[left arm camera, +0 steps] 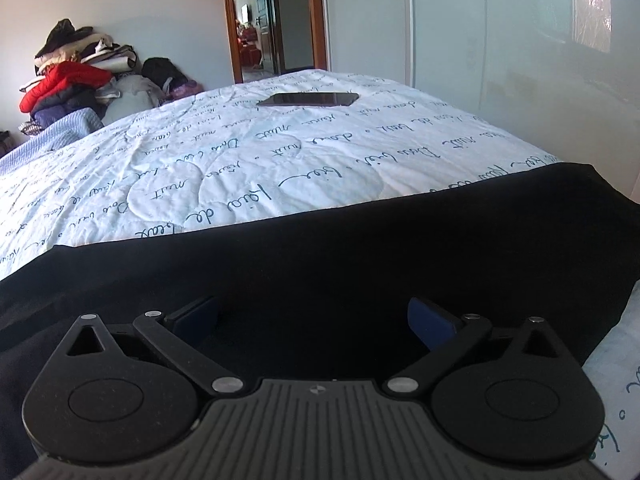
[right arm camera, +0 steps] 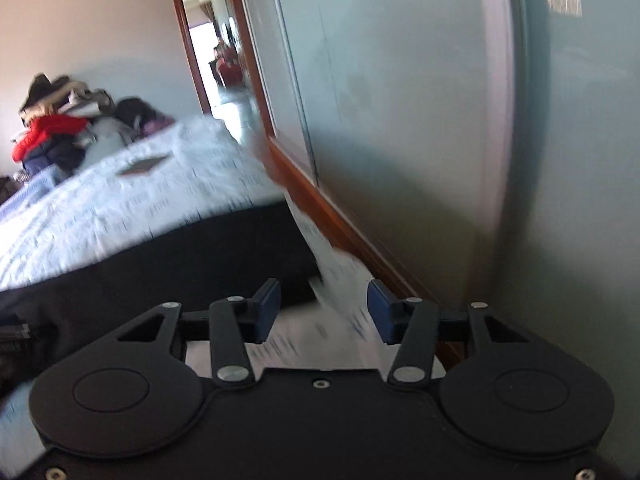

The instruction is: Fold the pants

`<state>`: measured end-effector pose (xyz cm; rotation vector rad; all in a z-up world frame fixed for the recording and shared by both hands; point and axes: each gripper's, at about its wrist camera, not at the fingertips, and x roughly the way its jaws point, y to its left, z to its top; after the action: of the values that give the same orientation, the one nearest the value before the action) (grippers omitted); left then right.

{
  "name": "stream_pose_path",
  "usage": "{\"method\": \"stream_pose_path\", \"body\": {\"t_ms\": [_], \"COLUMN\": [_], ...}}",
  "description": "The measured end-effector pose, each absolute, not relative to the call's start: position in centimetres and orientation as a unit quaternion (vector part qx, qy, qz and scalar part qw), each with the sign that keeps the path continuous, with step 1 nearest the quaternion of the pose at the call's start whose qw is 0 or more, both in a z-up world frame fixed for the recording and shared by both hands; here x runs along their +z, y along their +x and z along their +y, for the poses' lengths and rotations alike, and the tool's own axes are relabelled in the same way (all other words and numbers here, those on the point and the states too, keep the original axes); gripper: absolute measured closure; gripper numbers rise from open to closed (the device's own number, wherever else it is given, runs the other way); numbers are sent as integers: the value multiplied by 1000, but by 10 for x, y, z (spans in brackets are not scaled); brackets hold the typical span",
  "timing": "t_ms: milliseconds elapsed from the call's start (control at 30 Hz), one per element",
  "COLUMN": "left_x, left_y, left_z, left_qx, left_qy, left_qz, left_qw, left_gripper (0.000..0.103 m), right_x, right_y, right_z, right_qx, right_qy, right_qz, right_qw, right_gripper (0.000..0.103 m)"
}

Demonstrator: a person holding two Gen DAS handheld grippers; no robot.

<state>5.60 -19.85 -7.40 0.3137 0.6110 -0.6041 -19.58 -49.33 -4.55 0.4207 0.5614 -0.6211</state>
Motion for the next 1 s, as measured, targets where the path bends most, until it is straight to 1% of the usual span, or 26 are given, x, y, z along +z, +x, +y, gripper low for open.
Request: {"method": "stream_pose_path", "body": {"t_ms": [100,200,433,467,500,533,567,733,800,867,933,967,1000], "left_x": [-75,-75,-76,-76,-76,-76,-76,-76,-76,-76,-76,-76,-76], "left_y": [56,57,56,56,56,56,57,57,56,56,57,57,57], "left_z": [-198,-196,-196,-196,-196,-196,-196,-196,-196,-196,-196,-196,-196], "left_qx": [-293,-295,-296,-296,-296,-296,-296,-298,-297,-298,-298,-299,-299], "left_qy": [150,144,143,143,143,143,143,142,143,143,141,141,140], "left_qz": [293,294,292,292,292,292,292,293,292,292,293,294,294], "left_qw": [898,898,898,898,898,898,898,897,898,898,897,897,897], "left_gripper": [1,1,1,1,1,1,1,0,0,0,0,0,0], "right_x": [-52,-56,-68,-70,-69,-66,-63,-44,-53,-63,-60,-56,-51], "right_y": [-192,-179,-165,-163,-163,-162,-162,-164,-151,-146,-156,-164,-171], "right_z": [-497,-500,-518,-520,-521,-519,-516,-506,-505,-507,-513,-514,-514], "right_qx": [-277,-268,-223,-214,-204,-208,-210,-255,-259,-262,-279,-305,-340], "right_qy": [212,196,237,240,242,238,225,180,164,182,213,219,211], "right_qz": [269,273,262,262,263,261,260,245,279,294,272,256,242], "right_qw": [898,903,909,910,911,912,916,918,910,901,896,891,884], "right_gripper": [54,54,56,61,82,85,97,99,99,99,92,86,86]}}
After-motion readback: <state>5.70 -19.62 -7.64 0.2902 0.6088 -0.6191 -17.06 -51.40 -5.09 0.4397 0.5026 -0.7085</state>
